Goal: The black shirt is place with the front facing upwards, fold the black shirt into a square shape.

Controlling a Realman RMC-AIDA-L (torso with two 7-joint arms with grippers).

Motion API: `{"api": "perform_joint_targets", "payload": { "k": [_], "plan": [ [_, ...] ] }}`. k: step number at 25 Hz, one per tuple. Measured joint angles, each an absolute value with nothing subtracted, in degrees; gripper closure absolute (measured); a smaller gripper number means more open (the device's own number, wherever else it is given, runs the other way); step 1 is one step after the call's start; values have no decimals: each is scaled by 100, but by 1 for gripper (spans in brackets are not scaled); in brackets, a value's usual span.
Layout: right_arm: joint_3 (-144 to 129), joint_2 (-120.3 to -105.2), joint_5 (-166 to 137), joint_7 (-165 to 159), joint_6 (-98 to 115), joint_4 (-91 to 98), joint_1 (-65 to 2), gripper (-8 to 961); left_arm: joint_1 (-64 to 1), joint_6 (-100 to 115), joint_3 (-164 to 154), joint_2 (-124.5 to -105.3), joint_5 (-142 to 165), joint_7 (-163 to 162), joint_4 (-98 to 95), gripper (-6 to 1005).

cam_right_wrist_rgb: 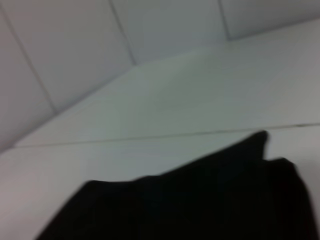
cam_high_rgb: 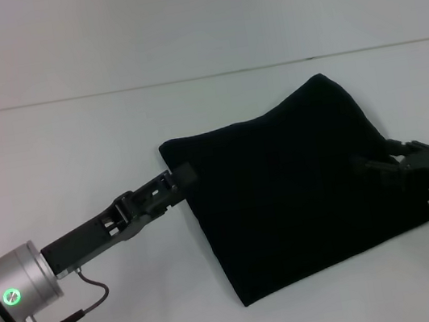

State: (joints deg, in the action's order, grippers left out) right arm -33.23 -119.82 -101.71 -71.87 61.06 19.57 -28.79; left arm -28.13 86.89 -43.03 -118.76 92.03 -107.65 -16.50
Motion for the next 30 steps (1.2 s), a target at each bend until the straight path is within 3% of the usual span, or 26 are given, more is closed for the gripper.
{"api": "perform_joint_targets", "payload": {
  "k": [12, 23, 30],
  "plan": [
    [-3238, -11961, -10139, -7349, 5945, 2019, -2777, 21, -2919, 8335, -4298, -11813, 9486, -11785, -1668, 63],
    [-2958, -11875, -10219, -6394, 8562, 2687, -2000, 21, -3414, 7714, -4359, -11657, 10645, -13925, -1684, 63],
    [-2981, -11876, -11064, -5929, 8930, 2769, -1915, 21, -3571, 7044, -4505, -11746, 10785, -14560, -1688, 62]
  ]
}}
